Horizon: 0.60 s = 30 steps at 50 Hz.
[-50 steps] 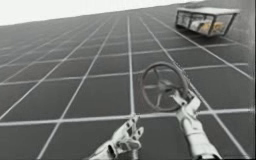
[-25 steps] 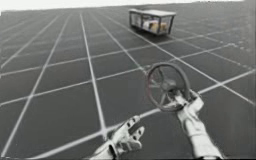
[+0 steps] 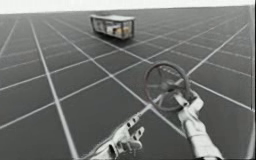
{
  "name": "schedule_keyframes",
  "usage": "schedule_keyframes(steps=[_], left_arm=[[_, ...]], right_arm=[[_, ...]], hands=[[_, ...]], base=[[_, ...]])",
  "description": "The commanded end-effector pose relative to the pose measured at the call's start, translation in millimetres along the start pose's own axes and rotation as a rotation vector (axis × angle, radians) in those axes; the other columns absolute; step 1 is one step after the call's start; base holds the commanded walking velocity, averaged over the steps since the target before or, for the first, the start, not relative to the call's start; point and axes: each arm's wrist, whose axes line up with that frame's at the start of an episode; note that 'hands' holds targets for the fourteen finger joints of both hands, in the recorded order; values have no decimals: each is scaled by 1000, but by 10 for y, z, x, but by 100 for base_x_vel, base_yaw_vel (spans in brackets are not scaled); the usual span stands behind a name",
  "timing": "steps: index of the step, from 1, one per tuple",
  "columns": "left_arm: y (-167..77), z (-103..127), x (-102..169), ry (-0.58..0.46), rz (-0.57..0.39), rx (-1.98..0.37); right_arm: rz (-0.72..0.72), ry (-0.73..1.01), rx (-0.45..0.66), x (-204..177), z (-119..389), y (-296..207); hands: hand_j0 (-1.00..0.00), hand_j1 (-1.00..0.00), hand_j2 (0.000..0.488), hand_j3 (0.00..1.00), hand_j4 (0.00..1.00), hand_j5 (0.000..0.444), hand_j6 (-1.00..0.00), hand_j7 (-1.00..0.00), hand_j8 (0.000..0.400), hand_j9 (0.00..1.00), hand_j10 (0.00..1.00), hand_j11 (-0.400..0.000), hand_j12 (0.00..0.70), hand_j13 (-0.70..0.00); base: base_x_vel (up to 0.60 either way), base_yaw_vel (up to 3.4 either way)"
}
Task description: Pick up and drop off the object
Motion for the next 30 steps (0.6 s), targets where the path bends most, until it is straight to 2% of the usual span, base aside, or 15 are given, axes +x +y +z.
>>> schedule_keyframes(steps=[1, 30], left_arm=[[-59, 21, 11, -1, -8, 21], [-59, 21, 11, -1, -8, 21]], right_arm=[[11, -27, 38, 4, 102, -12], [11, -27, 38, 4, 102, -12]], hands=[[0, 0, 0, 1000, 1000, 0, 0, 0, 0, 1000, 1000, -400, 0, -700], [0, 0, 0, 1000, 1000, 0, 0, 0, 0, 1000, 1000, -400, 0, -700]], base=[[41, -25], [53, 3]])
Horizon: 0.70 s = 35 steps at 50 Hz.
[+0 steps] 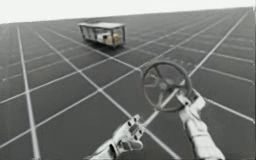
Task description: Pick up and drop off the object
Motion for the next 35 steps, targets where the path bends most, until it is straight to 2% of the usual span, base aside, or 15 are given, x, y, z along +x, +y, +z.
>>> schedule_keyframes(steps=[1, 35], left_arm=[[21, 0, -27, -15, -9, -12], [21, 0, -27, -15, -9, -12]], right_arm=[[24, -33, 3, -56, 89, 91], [24, -33, 3, -56, 89, 91]], hands=[[0, 0, 0, 1000, 1000, 0, 0, 0, 0, 1000, 1000, -400, 0, -700], [0, 0, 0, 1000, 1000, 0, 0, 0, 0, 1000, 1000, -400, 0, -700]], base=[[49, 17], [50, 18]])
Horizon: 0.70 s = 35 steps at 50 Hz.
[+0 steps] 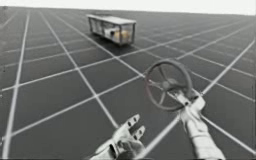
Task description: Pick up and drop off the object
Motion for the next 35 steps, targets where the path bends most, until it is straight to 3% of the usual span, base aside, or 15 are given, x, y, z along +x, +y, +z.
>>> schedule_keyframes(steps=[1, 35], left_arm=[[-58, 24, 5, -2, -7, 22], [-58, 24, 5, -2, -7, 22]], right_arm=[[11, -24, 38, -3, 95, -11], [11, -24, 38, -3, 95, -11]], hands=[[0, 0, 0, 1000, 1000, 0, 0, 0, 0, 1000, 1000, -400, 0, -700], [0, 0, 0, 1000, 1000, 0, 0, 0, 0, 1000, 1000, -400, 0, -700]], base=[[51, 18], [52, 16]])
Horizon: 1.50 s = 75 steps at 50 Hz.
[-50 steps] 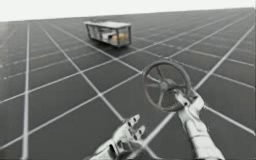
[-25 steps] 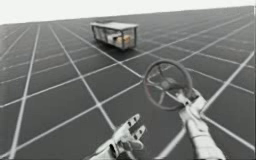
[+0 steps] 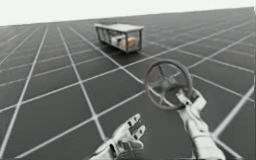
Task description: Pick up and drop off the object
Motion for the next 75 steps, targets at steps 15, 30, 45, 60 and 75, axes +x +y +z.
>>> schedule_keyframes(steps=[15, 30, 45, 60, 75], left_arm=[[35, -4, -27, -14, -5, -16], [35, -4, -27, -14, -5, -16], [35, -4, -27, -14, -5, -16], [35, -4, -27, -14, -5, -16], [35, -4, -27, -14, -5, -16]], right_arm=[[28, -33, 1, -52, 79, 108], [28, -33, 1, -52, 79, 108], [28, -33, 1, -52, 79, 108], [28, -33, 1, -52, 79, 108], [28, -33, 1, -52, 79, 108]], hands=[[0, 0, 0, 1000, 1000, 0, 0, 0, 0, 1000, 1000, -400, 0, -700], [0, 0, 0, 1000, 1000, 0, 0, 0, 0, 1000, 1000, -400, 0, -700], [0, 0, 0, 1000, 1000, 0, 0, 0, 0, 1000, 1000, -400, 0, -700], [0, 0, 0, 1000, 1000, 0, 0, 0, 0, 1000, 1000, -400, 0, -700], [0, 0, 0, 1000, 1000, 0, 0, 0, 0, 1000, 1000, -400, 0, -700]], base=[[55, 10], [55, 10], [56, 6], [58, 4], [57, 4]])
